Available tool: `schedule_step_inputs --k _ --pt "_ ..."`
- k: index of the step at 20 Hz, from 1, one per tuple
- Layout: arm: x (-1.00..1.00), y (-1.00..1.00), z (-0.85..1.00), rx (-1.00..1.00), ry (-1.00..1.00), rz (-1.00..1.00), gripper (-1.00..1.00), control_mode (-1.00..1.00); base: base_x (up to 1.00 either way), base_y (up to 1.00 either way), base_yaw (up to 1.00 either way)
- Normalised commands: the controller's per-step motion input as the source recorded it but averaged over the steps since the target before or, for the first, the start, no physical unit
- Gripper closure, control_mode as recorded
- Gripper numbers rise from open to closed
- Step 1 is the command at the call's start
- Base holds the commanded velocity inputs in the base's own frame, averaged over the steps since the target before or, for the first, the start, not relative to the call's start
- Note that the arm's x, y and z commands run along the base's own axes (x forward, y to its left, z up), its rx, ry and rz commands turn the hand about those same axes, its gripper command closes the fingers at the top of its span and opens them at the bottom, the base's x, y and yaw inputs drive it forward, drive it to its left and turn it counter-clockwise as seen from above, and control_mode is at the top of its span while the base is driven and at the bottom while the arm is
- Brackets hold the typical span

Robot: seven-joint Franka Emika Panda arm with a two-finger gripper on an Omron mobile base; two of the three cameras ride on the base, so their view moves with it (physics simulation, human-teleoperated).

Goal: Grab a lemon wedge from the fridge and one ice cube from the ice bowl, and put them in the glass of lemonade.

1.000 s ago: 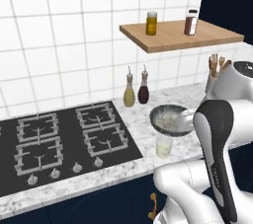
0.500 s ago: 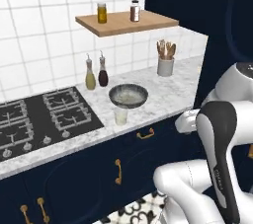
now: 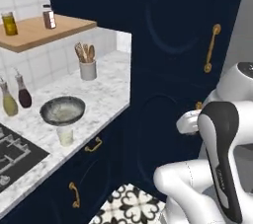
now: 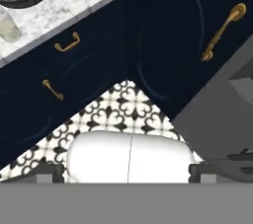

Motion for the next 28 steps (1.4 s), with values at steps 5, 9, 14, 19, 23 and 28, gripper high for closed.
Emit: schedule_step_inputs --k 5,9,14,19,23,28 --pt "0.0 0.0 0.0 0.0 0.0 0.0 -1.0 1.0 -0.66 0.01 -0.69" --pt "0.0 0.0 0.0 0.0 0.0 0.0 -1.0 1.0 -0.61 -0.28 -0.57" --pt "0.0 0.0 0.0 0.0 0.0 0.0 -1.0 1.0 -0.33 -0.4 -0.53" --pt "0.0 0.0 0.0 0.0 0.0 0.0 -1.0 1.0 -0.23 -0.27 -0.5" --pt "0.0 0.0 0.0 0.0 0.0 0.0 -1.0 1.0 -0.23 -0.03 -0.43" --pt "0.0 0.0 0.0 0.0 0.0 0.0 -1.0 1.0 -0.32 0.04 -0.24"
